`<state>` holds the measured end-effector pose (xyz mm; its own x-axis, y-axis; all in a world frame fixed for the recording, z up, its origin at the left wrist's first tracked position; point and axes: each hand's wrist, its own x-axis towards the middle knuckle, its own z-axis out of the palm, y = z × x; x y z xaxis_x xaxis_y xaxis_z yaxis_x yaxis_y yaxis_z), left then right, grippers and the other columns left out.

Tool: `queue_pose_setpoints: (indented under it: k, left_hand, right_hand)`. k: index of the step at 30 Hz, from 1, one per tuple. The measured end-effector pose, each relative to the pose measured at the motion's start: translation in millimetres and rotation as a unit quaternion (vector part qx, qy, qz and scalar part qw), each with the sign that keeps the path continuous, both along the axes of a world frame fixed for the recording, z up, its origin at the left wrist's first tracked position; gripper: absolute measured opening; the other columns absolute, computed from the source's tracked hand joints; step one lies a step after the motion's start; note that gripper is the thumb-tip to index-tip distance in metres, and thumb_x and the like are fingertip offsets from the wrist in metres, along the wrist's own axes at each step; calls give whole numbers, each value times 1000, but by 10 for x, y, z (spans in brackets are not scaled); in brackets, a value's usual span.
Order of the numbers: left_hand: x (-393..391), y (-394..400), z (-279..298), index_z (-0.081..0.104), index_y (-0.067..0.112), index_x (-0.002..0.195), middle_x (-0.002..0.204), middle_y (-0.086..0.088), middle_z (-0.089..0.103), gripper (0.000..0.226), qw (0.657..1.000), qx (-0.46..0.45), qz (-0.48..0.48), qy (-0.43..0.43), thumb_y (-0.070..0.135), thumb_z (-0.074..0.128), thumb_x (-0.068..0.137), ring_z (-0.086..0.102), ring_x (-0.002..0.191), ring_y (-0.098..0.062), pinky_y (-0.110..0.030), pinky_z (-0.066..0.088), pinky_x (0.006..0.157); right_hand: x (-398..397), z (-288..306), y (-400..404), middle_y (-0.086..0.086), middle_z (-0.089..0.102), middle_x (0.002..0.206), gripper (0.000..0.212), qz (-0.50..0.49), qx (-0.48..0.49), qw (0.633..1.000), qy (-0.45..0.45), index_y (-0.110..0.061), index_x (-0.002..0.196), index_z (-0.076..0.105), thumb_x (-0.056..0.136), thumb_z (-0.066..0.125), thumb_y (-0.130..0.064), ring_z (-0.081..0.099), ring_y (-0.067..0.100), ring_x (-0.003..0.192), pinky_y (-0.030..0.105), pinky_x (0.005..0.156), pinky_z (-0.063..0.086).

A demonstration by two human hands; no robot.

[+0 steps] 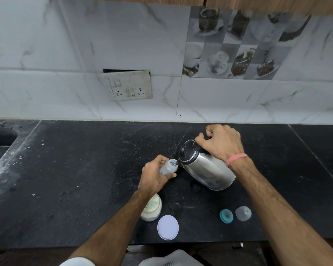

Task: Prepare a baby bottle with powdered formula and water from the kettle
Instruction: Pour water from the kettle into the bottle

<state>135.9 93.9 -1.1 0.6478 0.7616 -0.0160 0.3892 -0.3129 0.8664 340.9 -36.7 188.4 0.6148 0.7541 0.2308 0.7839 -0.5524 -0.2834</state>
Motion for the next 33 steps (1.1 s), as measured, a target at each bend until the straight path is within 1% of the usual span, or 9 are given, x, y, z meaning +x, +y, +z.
queue_pose_setpoints:
  k: [4,7,12,16,20,25,33]
  left_hand:
    - [3,-8,-5,70,41,118,115,22,82,60,1000,4,3,1,35,110,73,77,110,2,-38,67,102]
    - [0,0,-7,70,40,120,116,21,82,60,1000,2,1,0,35,109,74,77,111,1,-39,67,103]
    - [-2,4,-7,71,40,120,116,21,81,61,1000,6,6,2,37,110,73,77,112,1,-38,66,104]
    - [1,3,-6,70,39,122,117,21,81,62,1000,7,3,5,37,109,74,77,113,1,-39,66,104]
    - [3,-1,-2,70,39,120,116,21,82,61,1000,7,5,6,36,109,73,77,112,2,-38,66,104]
    - [9,-1,13,70,39,122,116,21,81,61,1000,6,2,11,35,109,75,76,112,2,-37,66,104]
    - [12,2,-3,69,41,120,116,20,81,62,1000,9,3,9,37,109,74,77,112,2,-38,67,103]
  right_hand:
    - [-11,4,2,-6,43,51,50,0,-3,1000,-1,-19,62,37,90,65,-49,42,18,56,39,72,46]
    - [-25,12,7,-7,43,52,49,-2,-4,1000,0,-20,62,37,89,64,-50,43,21,56,40,73,49]
    - [-31,26,23,-7,41,52,50,-5,-9,1000,-4,-20,61,36,89,65,-50,40,19,55,41,74,52]
    - [-31,37,21,-8,41,53,50,-4,-12,1000,-3,-21,62,36,89,65,-51,42,23,58,41,75,52]
    - [-34,40,10,-8,41,52,50,-4,-11,1000,-2,-21,61,36,89,64,-50,40,19,56,42,75,52]
    - [-32,32,5,-7,44,53,49,-5,-15,1000,4,-20,62,38,89,63,-52,45,25,59,43,77,55]
    - [-29,43,21,-7,46,54,48,0,-14,1000,6,-20,62,40,90,63,-52,50,27,63,44,80,55]
